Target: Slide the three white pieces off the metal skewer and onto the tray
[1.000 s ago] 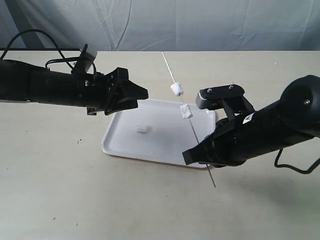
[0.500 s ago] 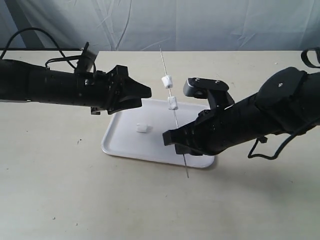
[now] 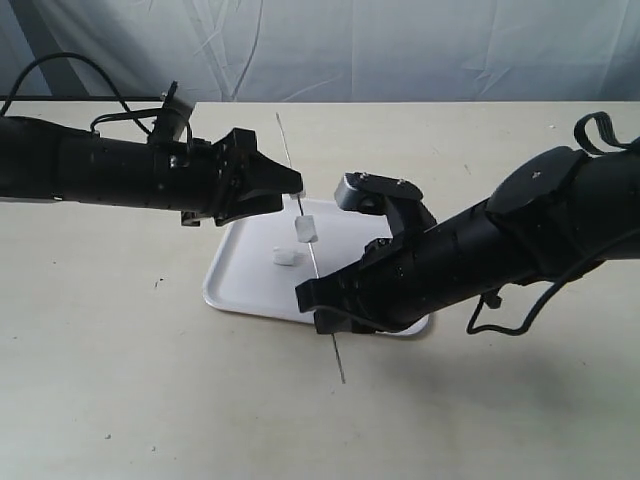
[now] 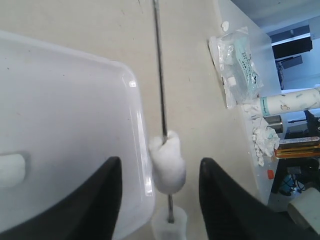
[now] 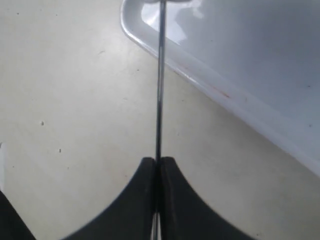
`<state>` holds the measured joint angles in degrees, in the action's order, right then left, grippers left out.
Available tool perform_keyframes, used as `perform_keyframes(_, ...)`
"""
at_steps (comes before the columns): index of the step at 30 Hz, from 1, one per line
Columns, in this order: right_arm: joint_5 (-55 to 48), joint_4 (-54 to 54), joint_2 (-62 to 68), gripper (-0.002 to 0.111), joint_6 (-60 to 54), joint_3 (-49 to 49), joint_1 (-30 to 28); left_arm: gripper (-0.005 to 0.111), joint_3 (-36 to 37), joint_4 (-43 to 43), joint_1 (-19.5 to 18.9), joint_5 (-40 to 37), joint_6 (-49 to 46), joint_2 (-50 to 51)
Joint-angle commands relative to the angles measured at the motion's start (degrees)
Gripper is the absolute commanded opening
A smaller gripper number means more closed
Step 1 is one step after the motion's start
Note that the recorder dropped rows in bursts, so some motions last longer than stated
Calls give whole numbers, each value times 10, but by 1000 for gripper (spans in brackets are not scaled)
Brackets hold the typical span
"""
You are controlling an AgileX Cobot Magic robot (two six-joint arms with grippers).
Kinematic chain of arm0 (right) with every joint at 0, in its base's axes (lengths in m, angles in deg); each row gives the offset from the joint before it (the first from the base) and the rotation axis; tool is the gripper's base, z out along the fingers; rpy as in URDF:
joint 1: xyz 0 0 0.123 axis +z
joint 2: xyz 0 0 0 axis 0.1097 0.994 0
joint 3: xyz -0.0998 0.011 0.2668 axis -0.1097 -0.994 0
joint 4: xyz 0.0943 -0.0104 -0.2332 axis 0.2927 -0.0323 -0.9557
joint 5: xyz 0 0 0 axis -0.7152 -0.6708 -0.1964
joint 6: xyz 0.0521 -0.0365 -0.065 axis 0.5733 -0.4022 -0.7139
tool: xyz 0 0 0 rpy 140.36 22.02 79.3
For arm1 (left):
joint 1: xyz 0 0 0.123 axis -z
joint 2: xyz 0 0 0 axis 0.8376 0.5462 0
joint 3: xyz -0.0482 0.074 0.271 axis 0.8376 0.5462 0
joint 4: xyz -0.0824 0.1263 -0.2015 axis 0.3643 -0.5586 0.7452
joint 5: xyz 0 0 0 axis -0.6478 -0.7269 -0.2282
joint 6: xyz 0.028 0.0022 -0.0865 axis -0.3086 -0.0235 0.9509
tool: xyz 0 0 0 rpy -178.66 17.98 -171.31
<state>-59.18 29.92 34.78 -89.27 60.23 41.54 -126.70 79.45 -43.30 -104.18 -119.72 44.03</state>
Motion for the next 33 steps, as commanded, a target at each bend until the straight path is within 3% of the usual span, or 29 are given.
perform_keyframes(1, -8, 20, 2, -1, -24, 3, 2, 45, -2, 5, 3, 1, -4, 1)
perform_keyframes(15, -10, 23, 2, -1, -31, 3, 2, 28, -2, 5, 3, -9, -4, 1)
perform_keyframes(33, -24, 21, 2, -1, -31, 3, 2, 26, -2, 5, 3, -11, -4, 1)
